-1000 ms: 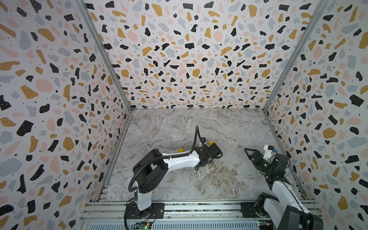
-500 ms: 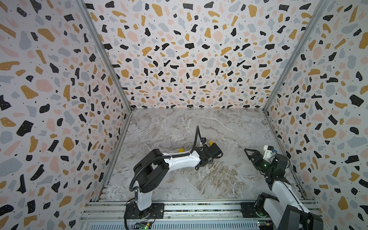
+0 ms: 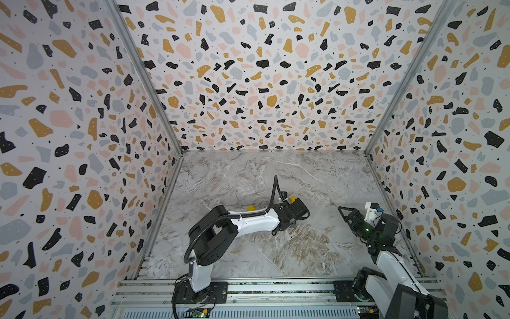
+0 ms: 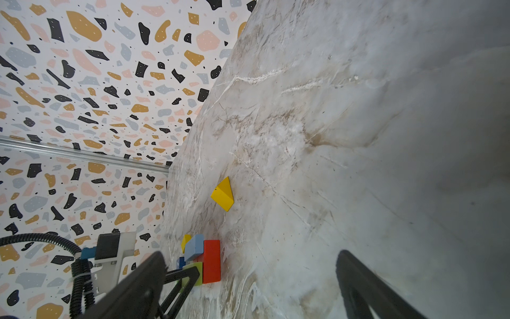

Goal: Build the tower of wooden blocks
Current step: 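Lower the lime green block onto the light blue block with the left gripper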

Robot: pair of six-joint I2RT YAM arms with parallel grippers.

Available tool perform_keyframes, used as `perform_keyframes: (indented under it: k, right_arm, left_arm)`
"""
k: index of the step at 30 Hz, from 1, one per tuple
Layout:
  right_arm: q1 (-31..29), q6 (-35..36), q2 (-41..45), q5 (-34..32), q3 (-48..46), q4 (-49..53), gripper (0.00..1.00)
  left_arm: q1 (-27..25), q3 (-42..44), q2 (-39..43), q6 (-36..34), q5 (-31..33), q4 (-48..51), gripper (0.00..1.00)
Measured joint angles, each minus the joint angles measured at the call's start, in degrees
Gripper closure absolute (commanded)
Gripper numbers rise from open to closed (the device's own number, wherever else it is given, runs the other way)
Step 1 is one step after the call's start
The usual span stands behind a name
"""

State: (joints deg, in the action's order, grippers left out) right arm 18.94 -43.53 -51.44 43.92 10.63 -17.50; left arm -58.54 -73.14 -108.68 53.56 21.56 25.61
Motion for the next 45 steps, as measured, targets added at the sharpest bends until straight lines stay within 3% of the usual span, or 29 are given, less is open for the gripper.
perform_keyframes:
  k: [45]
  right_arm:
    - [-0.33, 0.13, -0.26, 0.00, 0.00, -0.09, 0.02]
  left_arm:
    - [1.11, -0.44, 0.00, -0.42, -0.02, -0.15, 0.36]
